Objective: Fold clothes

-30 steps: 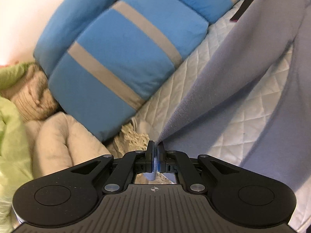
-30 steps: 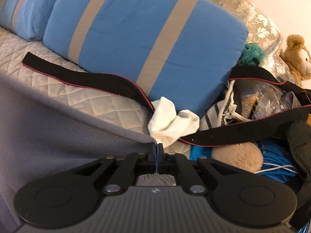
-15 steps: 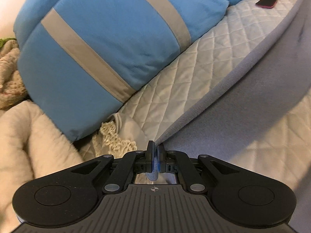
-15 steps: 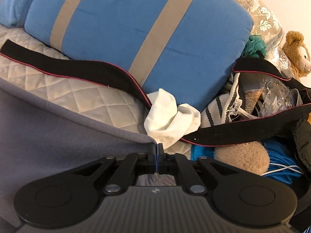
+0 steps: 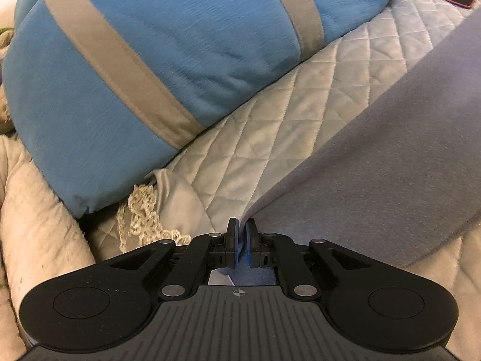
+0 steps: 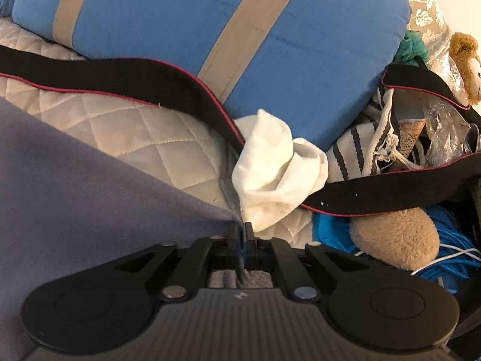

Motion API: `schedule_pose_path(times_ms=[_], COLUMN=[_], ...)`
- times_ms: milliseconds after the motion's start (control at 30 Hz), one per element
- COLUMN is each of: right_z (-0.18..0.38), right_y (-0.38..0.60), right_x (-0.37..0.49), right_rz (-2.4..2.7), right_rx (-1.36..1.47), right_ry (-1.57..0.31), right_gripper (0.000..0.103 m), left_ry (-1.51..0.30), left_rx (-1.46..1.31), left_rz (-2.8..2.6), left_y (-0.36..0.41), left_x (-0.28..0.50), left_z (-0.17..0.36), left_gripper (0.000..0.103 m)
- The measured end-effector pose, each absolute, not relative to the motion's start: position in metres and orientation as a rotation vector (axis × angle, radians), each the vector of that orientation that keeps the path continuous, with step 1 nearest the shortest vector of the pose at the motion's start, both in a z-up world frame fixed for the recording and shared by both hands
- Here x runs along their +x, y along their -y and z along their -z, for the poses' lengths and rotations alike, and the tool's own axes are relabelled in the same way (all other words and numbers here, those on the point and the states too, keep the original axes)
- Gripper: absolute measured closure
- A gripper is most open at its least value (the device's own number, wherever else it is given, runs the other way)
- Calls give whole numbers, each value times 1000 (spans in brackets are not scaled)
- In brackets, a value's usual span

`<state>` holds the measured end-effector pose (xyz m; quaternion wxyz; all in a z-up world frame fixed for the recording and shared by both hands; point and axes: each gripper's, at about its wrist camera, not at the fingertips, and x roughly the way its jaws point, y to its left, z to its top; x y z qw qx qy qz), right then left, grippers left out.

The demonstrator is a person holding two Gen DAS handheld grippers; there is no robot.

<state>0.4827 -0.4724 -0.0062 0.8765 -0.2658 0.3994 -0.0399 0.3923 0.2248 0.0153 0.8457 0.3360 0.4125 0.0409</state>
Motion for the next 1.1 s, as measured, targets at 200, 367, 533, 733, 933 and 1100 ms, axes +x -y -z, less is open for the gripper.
schedule_pose_path(times_ms=[200, 367, 533, 733, 933, 1100], right_z=[-14, -31, -43, -55, -68, -76], right_y=[458, 438, 412, 367, 318, 285], right_x=[463, 432, 389, 325, 261, 231], right_rz=[39, -75, -164, -297, -451, -561], right_rx=[-576, -599, -616, -660, -701, -683], right_ry=[-769, -738, -691, -620, -558, -520], right_gripper=[19, 1, 0, 0, 0, 0], left_ry=[-772, -730, -698, -695, -703, -642], left_rx=[716, 672, 616, 590, 652, 719], left_rz=[-185, -128, -39, 97, 170, 271], left_y=[-232, -228, -205, -169, -145, -116], left_x=[371, 331, 285, 243, 221, 220], left_z=[-37, -61, -75, -71, -49, -45], left_gripper=[27, 26, 25, 25, 25, 25])
